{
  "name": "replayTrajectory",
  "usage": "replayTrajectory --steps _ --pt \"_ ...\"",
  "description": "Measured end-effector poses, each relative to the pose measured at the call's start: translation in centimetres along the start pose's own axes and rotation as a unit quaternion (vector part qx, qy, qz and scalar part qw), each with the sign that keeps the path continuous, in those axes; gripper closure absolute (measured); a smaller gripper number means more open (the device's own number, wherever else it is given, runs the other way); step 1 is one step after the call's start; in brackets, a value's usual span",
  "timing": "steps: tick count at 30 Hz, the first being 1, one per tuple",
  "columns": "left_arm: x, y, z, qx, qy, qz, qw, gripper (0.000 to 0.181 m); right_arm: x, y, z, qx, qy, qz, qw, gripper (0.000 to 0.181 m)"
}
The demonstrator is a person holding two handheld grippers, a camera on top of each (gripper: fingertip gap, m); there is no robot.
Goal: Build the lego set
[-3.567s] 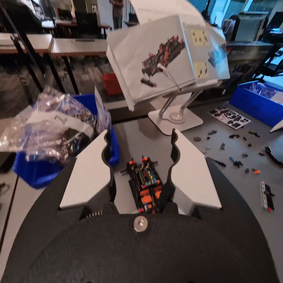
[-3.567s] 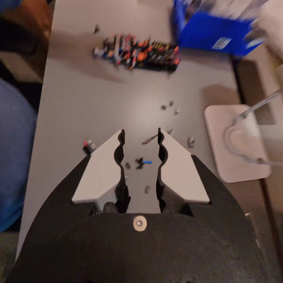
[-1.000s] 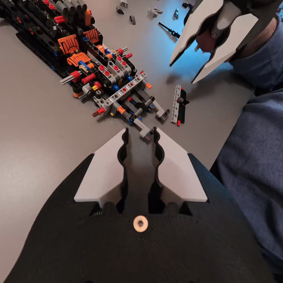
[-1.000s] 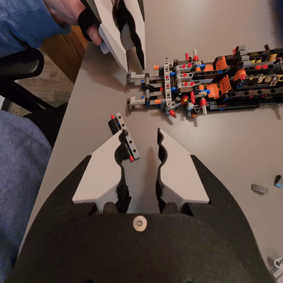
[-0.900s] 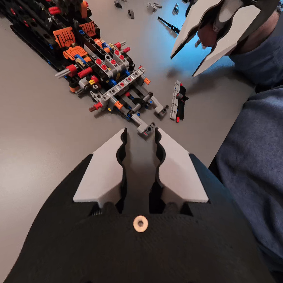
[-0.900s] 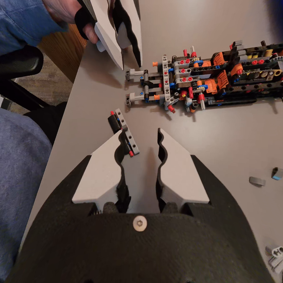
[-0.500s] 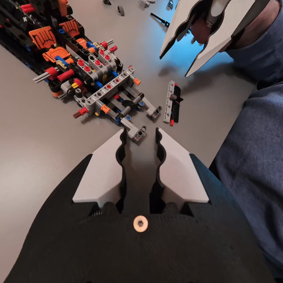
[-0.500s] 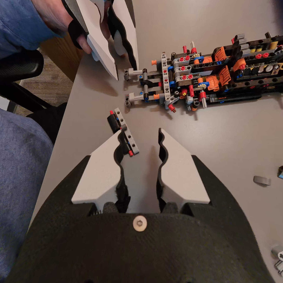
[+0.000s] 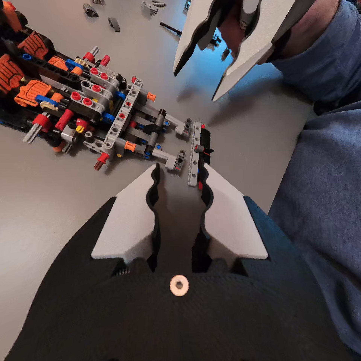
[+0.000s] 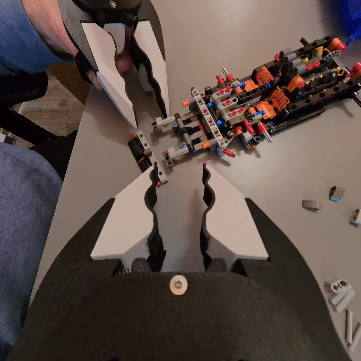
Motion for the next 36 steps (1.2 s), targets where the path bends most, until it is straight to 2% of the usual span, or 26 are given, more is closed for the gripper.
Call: replayTrajectory --steps 1,6,13,16,23,32,36 --pt "0.1 -0.4 0.1 -0.003 -0.003 -0.005 1.000 0.141 -0.1 -0.1 0.2 0.002 0.003 -0.001 1.000 0.138" --pt "0.0 -1.7 0.5 -0.007 -0.006 -0.026 1.000 0.141 0.0 0.7 1.2 0.023 0.009 -0.016 1.000 0.141" --pt "-0.4 -0.1 0.6 0.035 0.031 -0.040 0.998 0.147 0.7 2.4 1.1 0.033 -0.010 -0.015 0.999 0.149" --pt "-0.5 0.5 0.8 0.055 0.048 -0.049 0.996 0.152 0.8 2.7 0.9 0.035 -0.021 -0.004 0.999 0.155" --pt "-0.4 0.2 0.4 0.046 0.073 -0.079 0.993 0.170 0.6 3.4 0.9 0.037 -0.030 -0.003 0.999 0.164" --pt "-0.6 0.1 0.1 0.037 0.088 -0.091 0.991 0.171 0.7 3.2 0.8 0.032 -0.042 -0.001 0.999 0.171" --pt "-0.5 0.1 0.4 0.049 0.089 -0.097 0.990 0.168 2.0 2.8 -0.1 0.012 -0.073 -0.006 0.997 0.171"
Point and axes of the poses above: each gripper's, where its closed fingertips meet, y out along the fingers, z out of its underside, x = y × z across the jaws, the point moved 6 cm from there along -y, back along the fingers, and after that the axes turned 15 degrees about y, right-handed, at the moved point
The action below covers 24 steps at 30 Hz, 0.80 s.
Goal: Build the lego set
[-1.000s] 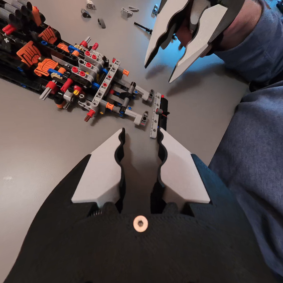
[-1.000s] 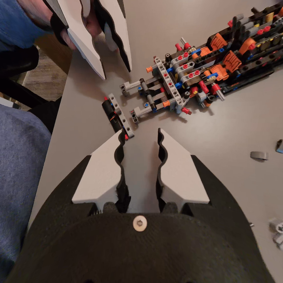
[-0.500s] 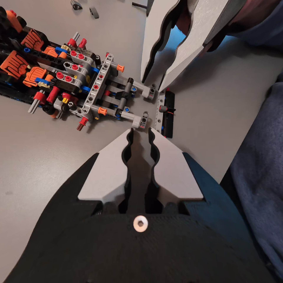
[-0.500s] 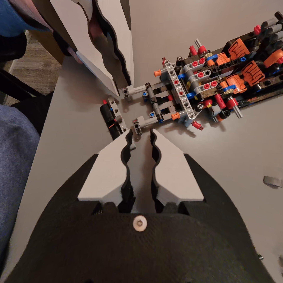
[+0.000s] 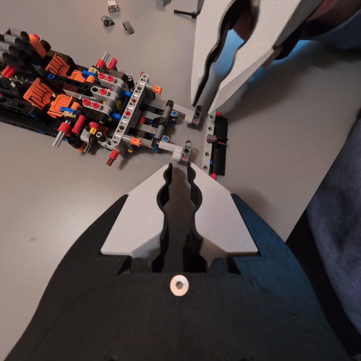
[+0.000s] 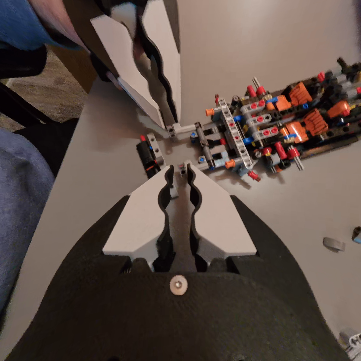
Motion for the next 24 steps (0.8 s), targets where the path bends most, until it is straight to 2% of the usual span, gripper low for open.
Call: replayTrajectory --steps 3,9,24 --pt "-0.1 0.3 0.2 0.004 -0.002 0.008 1.000 0.165 0.9 0.6 -1.1 -0.011 -0.038 0.009 0.999 0.173" --pt "-0.1 1.0 0.0 0.014 0.011 -0.004 1.000 0.167 1.0 2.8 -1.6 -0.007 -0.040 -0.003 0.999 0.181" --pt "0.0 0.8 0.3 0.013 0.010 -0.007 1.000 0.168 1.0 3.5 -1.3 0.012 -0.054 0.006 0.998 0.181"
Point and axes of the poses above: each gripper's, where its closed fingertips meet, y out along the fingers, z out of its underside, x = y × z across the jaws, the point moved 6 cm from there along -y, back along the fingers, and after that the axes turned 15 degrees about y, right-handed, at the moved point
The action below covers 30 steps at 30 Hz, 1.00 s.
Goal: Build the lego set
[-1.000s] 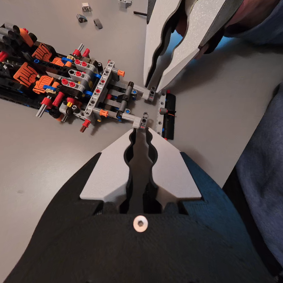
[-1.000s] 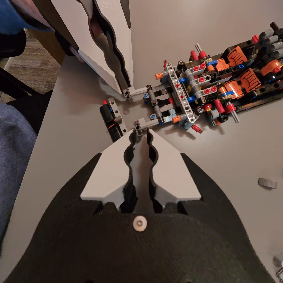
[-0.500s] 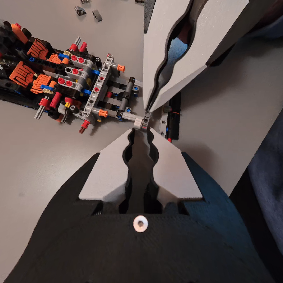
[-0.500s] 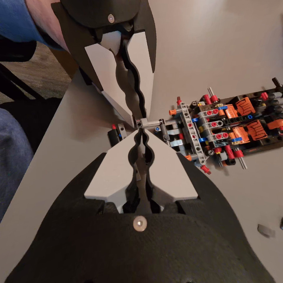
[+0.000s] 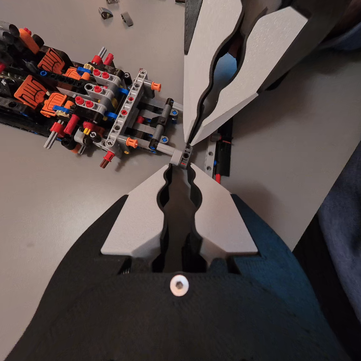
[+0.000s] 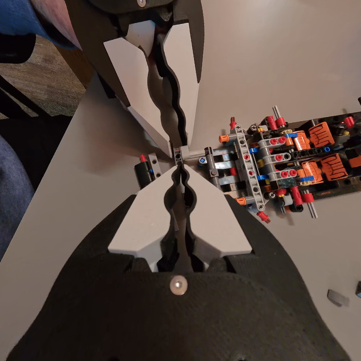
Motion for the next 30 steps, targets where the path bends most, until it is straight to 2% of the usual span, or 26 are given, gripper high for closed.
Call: replayTrajectory --steps 13,18,20,24,27,30 --pt "0.1 -0.4 -0.1 -0.020 -0.013 0.006 1.000 0.168 -0.2 -0.1 -0.1 -0.004 0.014 -0.013 1.000 0.181" --pt "0.3 -1.0 0.0 -0.031 -0.009 -0.002 0.999 0.160 -1.1 -3.0 -0.1 -0.024 0.017 -0.008 1.000 0.166" --pt "0.4 -1.5 0.0 -0.031 0.017 -0.021 0.999 0.154 -1.7 -4.4 0.7 -0.022 0.011 -0.003 1.000 0.154" --pt "0.7 -1.7 0.1 0.010 0.134 -0.105 0.985 0.135 -2.6 -5.5 2.4 -0.016 -0.059 0.054 0.997 0.141" --pt "0.0 -1.3 0.0 0.034 0.222 -0.122 0.967 0.135 -1.6 -4.7 2.8 -0.022 -0.119 0.055 0.991 0.138" --pt "-0.4 -1.0 -0.4 0.030 0.268 -0.131 0.954 0.139 -1.1 -3.9 2.5 -0.031 -0.167 0.068 0.983 0.137"
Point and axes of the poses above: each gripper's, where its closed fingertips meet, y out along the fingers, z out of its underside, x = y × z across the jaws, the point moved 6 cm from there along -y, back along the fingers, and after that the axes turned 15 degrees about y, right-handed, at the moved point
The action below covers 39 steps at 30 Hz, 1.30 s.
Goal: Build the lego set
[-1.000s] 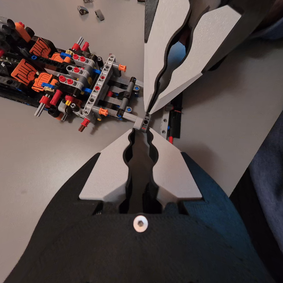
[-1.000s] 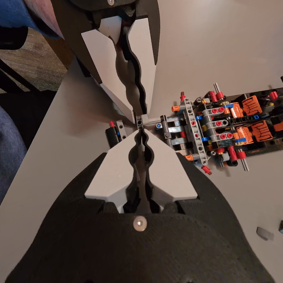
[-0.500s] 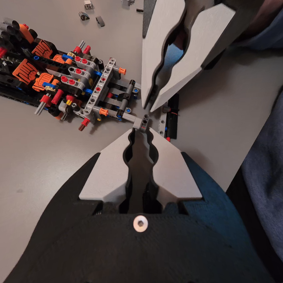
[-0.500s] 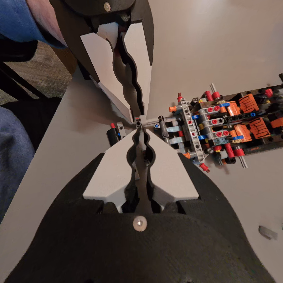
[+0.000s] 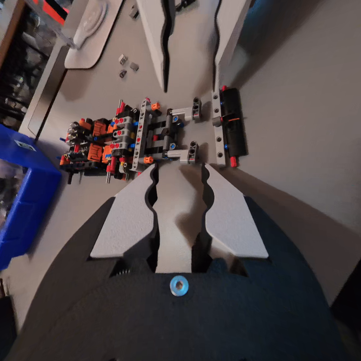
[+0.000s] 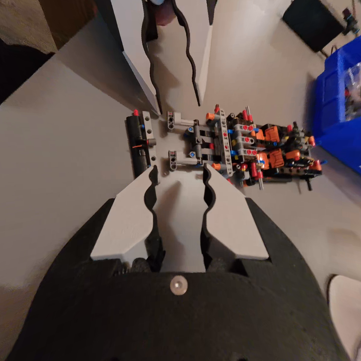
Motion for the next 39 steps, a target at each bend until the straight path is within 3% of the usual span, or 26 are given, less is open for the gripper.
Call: replayTrajectory --steps 15,26,39 --pt "0.6 1.2 0.0 -0.012 0.070 0.028 0.997 0.148 -0.4 1.8 0.1 0.016 -0.061 0.004 0.998 0.154" --pt "1.0 1.3 0.0 -0.033 0.026 0.052 0.998 0.155 -1.1 1.4 -0.2 -0.010 -0.003 -0.041 0.999 0.165" --pt "1.3 1.3 0.0 -0.058 -0.011 0.053 0.997 0.162 -1.5 1.1 -0.1 -0.027 0.024 -0.045 0.998 0.169"
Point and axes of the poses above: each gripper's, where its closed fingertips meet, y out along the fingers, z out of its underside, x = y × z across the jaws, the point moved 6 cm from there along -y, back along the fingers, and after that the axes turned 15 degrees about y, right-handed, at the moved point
